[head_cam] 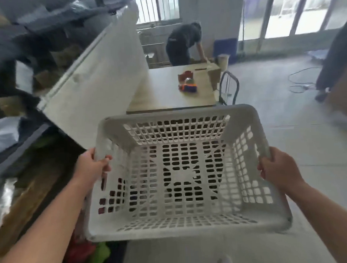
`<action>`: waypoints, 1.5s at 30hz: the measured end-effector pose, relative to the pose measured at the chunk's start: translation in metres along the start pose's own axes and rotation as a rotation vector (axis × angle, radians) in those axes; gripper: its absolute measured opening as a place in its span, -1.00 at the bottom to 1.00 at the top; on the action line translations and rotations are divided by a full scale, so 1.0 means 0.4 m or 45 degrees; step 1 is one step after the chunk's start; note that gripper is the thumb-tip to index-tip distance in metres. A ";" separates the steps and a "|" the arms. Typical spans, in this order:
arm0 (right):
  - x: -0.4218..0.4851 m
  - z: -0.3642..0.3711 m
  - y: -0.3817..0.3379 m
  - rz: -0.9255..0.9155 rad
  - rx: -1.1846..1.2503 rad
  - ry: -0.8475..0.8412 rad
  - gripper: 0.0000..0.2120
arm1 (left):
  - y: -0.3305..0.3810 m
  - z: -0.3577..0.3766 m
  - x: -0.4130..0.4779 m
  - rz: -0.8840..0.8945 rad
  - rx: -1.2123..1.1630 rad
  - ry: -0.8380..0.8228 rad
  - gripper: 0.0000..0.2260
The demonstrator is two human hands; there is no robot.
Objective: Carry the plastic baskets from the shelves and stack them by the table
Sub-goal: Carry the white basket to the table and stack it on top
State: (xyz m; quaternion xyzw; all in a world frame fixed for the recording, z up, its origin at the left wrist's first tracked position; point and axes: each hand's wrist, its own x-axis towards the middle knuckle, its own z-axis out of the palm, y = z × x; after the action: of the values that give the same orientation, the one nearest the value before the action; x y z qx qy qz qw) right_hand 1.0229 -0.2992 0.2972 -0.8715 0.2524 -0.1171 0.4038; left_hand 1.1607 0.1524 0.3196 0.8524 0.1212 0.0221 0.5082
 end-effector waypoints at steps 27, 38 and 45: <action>1.119 0.221 -0.216 0.158 -0.182 -0.067 -0.87 | 0.294 0.493 1.096 -0.048 -0.046 -0.266 -0.81; 1.289 0.325 -0.181 0.288 -0.209 -0.153 -0.86 | 0.262 0.604 1.258 -0.185 0.132 -0.315 -0.85; 1.308 0.338 -0.169 0.303 -0.164 -0.198 -0.87 | 0.263 0.621 1.293 -0.212 0.202 -0.326 -0.84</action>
State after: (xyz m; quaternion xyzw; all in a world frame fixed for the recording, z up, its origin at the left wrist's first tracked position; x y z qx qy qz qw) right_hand 1.5439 -0.4547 0.2614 -0.8661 0.3288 0.0158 0.3763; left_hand 1.7214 0.0093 0.2473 0.8727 0.1268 -0.1385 0.4507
